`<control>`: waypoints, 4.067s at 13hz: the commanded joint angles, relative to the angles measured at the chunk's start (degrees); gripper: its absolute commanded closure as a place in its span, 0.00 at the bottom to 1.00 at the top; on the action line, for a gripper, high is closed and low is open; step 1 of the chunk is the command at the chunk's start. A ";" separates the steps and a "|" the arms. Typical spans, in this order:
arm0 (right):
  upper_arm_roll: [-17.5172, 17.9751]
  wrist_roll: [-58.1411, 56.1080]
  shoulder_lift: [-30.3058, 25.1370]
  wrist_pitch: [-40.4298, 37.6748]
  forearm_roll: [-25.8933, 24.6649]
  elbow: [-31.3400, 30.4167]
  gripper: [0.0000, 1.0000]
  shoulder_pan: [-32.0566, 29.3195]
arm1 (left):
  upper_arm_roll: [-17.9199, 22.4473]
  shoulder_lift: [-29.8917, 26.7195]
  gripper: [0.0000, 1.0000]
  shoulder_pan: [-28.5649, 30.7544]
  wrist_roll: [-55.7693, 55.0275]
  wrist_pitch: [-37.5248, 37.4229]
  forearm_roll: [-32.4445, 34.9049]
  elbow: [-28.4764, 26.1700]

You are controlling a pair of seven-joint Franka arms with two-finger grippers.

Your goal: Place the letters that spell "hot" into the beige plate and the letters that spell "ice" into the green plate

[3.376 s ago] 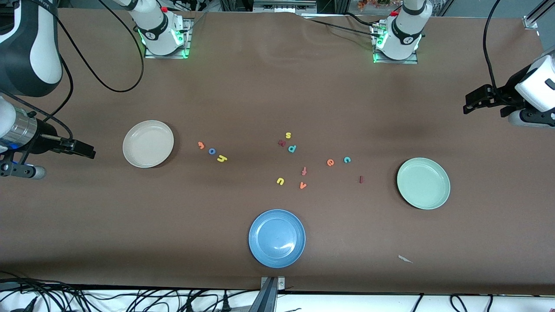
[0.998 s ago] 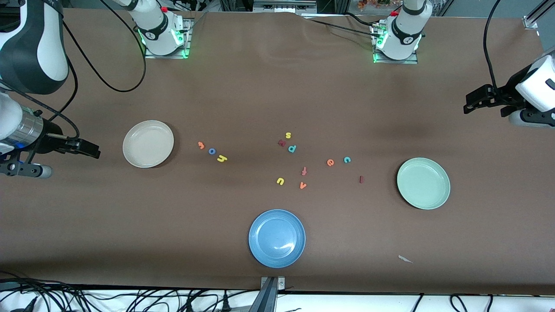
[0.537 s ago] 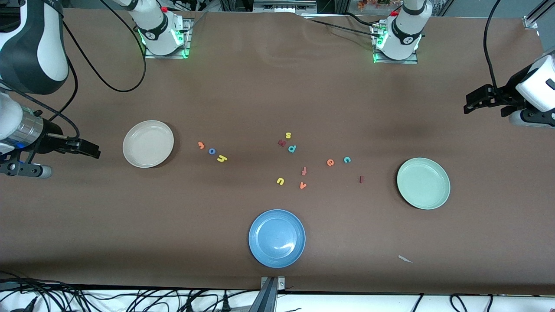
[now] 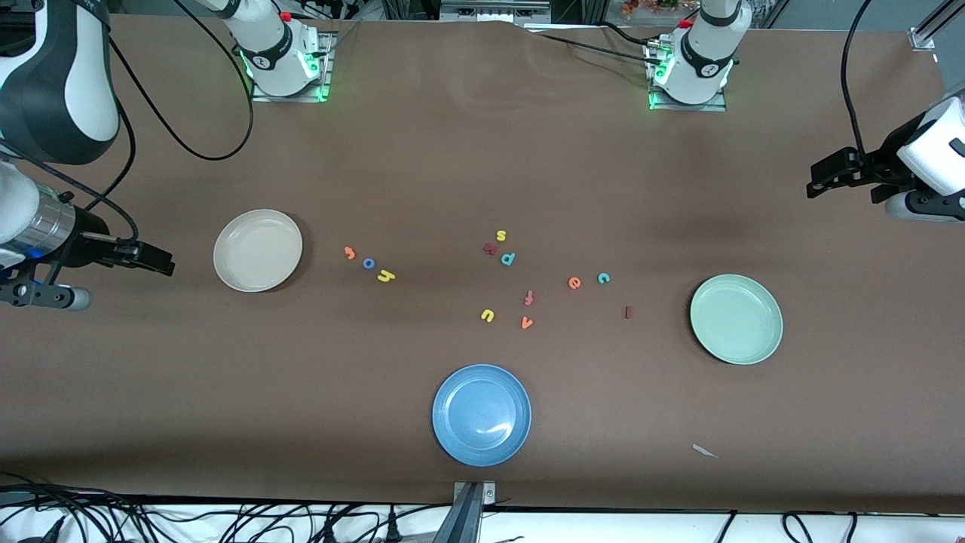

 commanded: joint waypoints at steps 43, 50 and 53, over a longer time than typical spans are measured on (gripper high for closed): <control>1.52 5.81 -1.58 -2.11 0.18 -1.98 0.00 3.44 | -0.26 -0.55 0.00 0.20 1.00 -0.05 1.85 -0.38; 2.49 6.17 0.27 3.83 0.53 -7.23 0.01 11.96 | -0.27 -0.46 0.00 0.02 0.65 0.65 1.76 -1.26; 6.44 5.12 0.27 8.95 0.27 -11.29 0.01 12.15 | -0.53 -0.29 0.00 -0.24 0.21 1.09 1.50 -1.43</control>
